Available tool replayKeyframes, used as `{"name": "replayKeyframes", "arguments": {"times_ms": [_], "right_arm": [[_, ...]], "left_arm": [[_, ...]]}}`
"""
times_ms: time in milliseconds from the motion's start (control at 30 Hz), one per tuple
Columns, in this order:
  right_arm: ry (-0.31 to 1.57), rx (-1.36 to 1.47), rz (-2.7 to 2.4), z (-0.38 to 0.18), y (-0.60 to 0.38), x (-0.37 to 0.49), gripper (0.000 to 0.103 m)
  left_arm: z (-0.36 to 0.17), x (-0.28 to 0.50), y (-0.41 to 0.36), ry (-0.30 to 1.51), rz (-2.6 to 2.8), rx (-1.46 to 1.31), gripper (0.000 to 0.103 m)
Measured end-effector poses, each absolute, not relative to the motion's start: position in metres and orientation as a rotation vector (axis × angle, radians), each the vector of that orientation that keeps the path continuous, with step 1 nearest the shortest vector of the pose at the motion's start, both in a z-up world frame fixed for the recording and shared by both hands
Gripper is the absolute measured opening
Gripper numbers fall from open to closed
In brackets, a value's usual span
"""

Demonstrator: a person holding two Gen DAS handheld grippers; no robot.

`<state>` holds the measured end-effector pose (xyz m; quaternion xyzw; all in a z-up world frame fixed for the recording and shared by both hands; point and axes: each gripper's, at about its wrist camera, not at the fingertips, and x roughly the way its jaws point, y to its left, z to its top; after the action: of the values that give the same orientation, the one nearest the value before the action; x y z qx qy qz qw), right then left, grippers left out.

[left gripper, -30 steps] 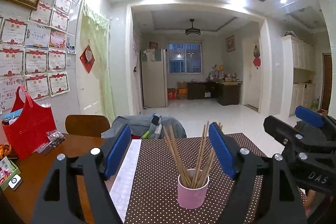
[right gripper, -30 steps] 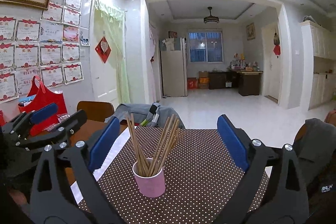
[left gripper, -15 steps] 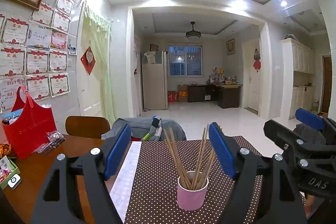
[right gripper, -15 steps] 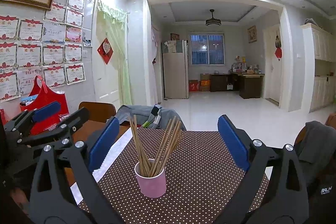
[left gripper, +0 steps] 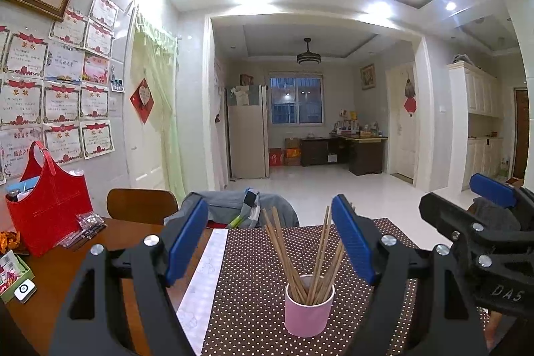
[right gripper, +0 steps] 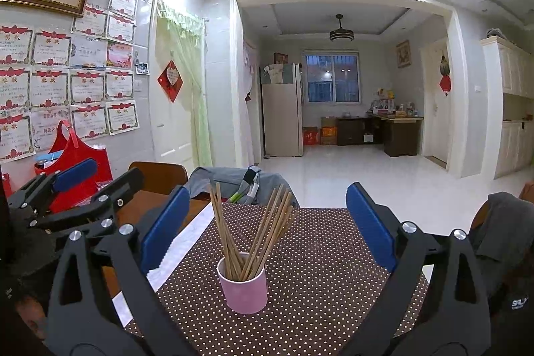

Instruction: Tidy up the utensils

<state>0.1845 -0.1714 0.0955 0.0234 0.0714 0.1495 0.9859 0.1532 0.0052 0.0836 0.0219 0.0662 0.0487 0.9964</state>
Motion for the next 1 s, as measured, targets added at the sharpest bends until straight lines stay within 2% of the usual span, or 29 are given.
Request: {"name": "replayKeyframes", "arguments": {"times_ms": [1000], "right_arm": [[0.150,0.046,0.302,0.0945,-0.1716,0.1847,0.093]], "left_arm": [[0.0853,0.1531,0.0047,0.128,0.107,0.055,0.075]]}}
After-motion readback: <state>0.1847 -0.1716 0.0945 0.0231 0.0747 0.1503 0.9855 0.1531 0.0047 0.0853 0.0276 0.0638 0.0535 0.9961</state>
